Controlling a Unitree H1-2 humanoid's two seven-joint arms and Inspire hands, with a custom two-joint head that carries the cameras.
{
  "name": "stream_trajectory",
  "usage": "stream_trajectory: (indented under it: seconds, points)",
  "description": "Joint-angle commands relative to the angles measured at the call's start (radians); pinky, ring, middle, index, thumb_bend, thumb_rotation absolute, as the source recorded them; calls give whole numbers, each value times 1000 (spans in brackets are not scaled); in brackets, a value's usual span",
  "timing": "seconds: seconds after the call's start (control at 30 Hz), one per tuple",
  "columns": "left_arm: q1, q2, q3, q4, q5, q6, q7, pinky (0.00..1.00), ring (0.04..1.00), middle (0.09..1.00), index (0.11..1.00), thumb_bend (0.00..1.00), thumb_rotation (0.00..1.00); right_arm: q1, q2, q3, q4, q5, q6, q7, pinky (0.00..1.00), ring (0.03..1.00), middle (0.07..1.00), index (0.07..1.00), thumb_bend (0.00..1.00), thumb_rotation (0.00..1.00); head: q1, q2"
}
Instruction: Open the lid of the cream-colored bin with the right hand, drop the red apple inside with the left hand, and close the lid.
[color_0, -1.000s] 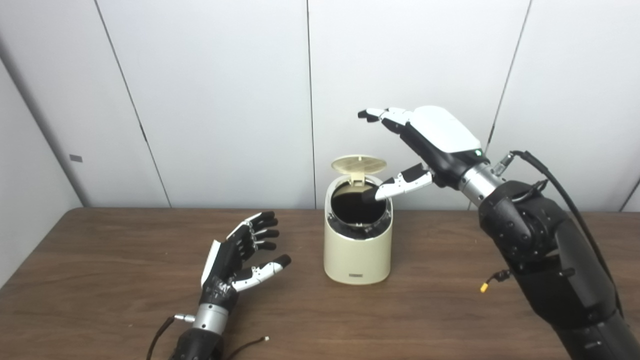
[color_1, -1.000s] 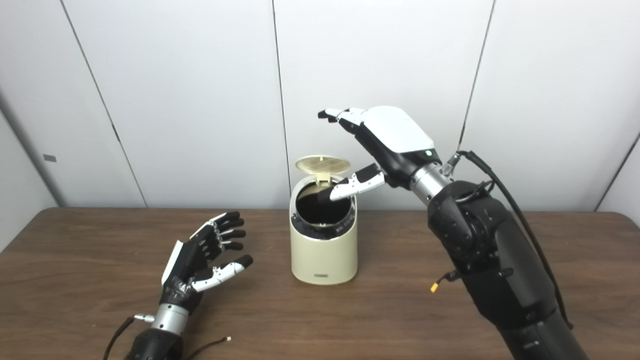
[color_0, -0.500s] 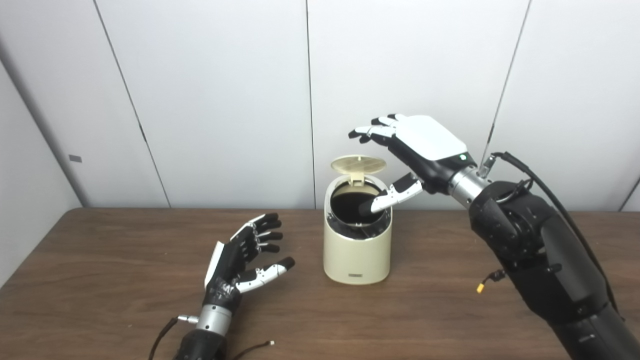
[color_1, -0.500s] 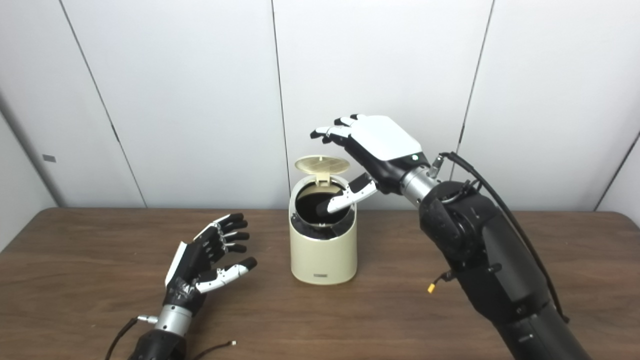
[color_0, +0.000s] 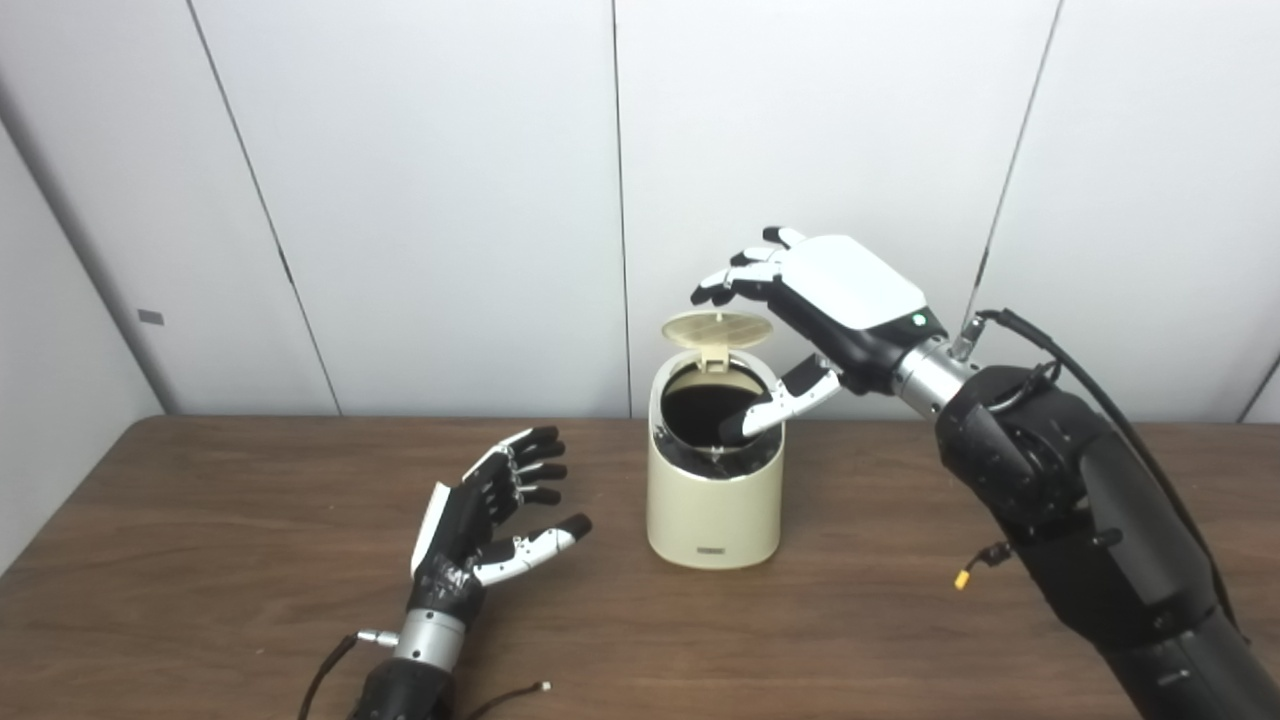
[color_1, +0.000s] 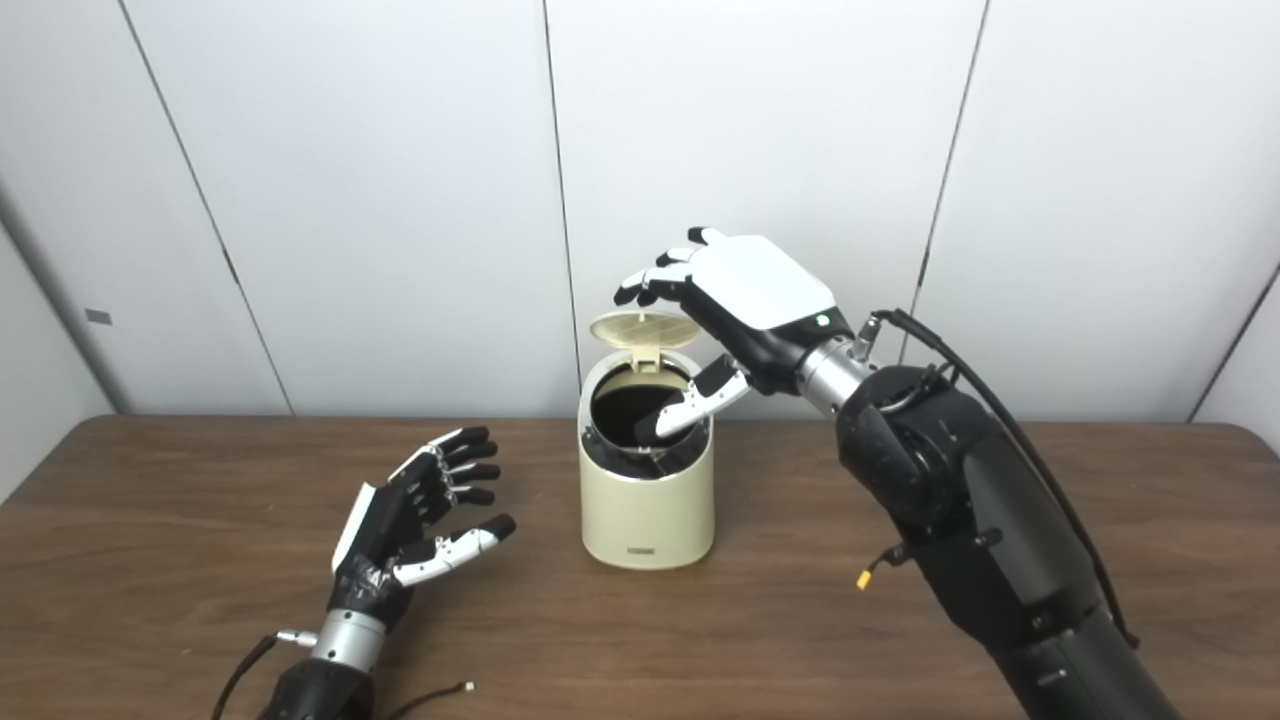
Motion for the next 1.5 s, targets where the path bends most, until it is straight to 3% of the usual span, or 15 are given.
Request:
stream_trajectory:
  seconds: [0.0, 0.23, 0.73, 1.17, 1.47]
  points:
    - [28, -18, -6, 1, -5, 3, 8, 639, 719, 787, 805, 712, 56, -38, -20, -14, -20, 5, -22, -22, 952, 852, 711, 712, 769, 467, 0, 1]
    - [32, -14, -5, -8, 0, 5, 9, 637, 719, 780, 799, 706, 54, -20, -25, -24, -23, 9, -53, -34, 901, 804, 671, 677, 760, 459, -1, 11]
    - [42, -12, -8, -36, 10, 33, 9, 649, 729, 789, 803, 702, 68, 21, -38, -30, -46, 10, -59, -22, 918, 817, 676, 682, 746, 465, 2, 30]
    - [47, -17, -9, -51, 8, 46, 12, 636, 717, 779, 798, 703, 61, 53, -45, -7, -41, 13, -123, -18, 855, 792, 656, 674, 768, 415, 4, 38]
    - [51, -19, -11, -64, 21, 52, 17, 636, 718, 780, 799, 694, 68, 73, -30, 3, -57, -12, -109, -1, 840, 796, 658, 677, 763, 382, 8, 42]
